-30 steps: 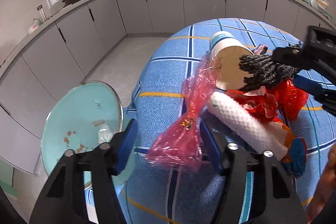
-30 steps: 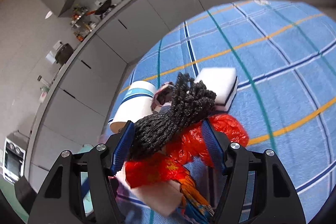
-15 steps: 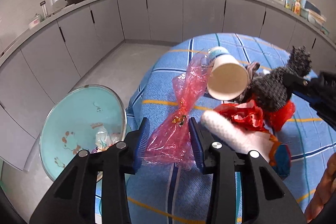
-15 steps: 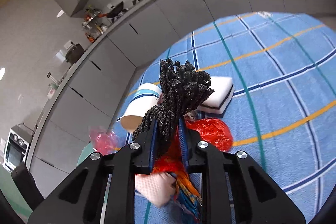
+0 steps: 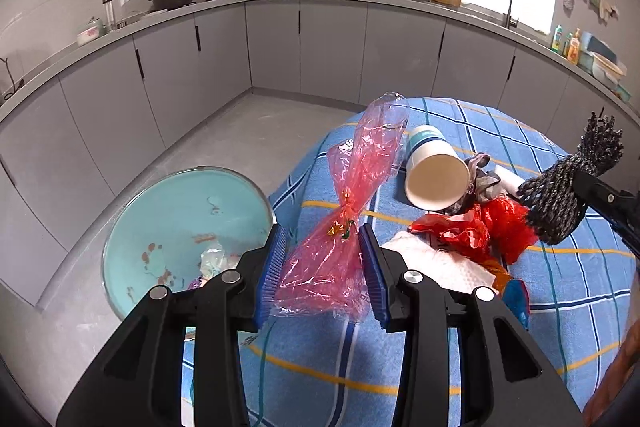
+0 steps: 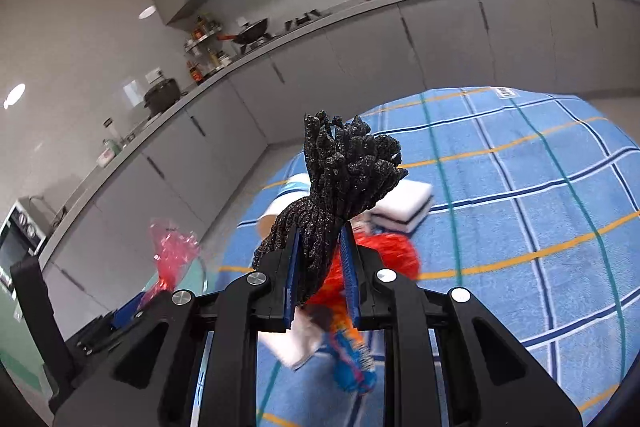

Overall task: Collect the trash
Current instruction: 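Carry the pink cellophane and black mesh toward the teal bucket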

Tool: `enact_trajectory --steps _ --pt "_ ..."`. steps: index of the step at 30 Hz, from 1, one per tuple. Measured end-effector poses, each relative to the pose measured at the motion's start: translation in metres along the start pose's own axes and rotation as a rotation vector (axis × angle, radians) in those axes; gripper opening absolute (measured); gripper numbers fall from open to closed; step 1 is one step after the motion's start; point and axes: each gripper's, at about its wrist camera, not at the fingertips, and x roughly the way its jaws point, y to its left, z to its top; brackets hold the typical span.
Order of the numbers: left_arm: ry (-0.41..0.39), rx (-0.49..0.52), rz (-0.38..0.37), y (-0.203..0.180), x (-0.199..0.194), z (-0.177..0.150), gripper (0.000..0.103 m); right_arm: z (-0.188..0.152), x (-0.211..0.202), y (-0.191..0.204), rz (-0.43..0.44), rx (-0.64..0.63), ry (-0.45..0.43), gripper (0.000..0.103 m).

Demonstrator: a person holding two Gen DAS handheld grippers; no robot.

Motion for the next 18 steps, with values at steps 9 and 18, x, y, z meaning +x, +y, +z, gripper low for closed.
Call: enact_trajectory --steps 9,18 --pt "-0.022 -0.051 0.054 0.037 -0.019 -0.002 0.039 -0.016 0.009 0.050 0.063 -0.116 0.045 0.021" --pt "-0.041 -0.114 0.117 0.079 -0.029 -0.003 0.039 -0.032 0.018 0.099 0.099 -0.237 0.072 0.021"
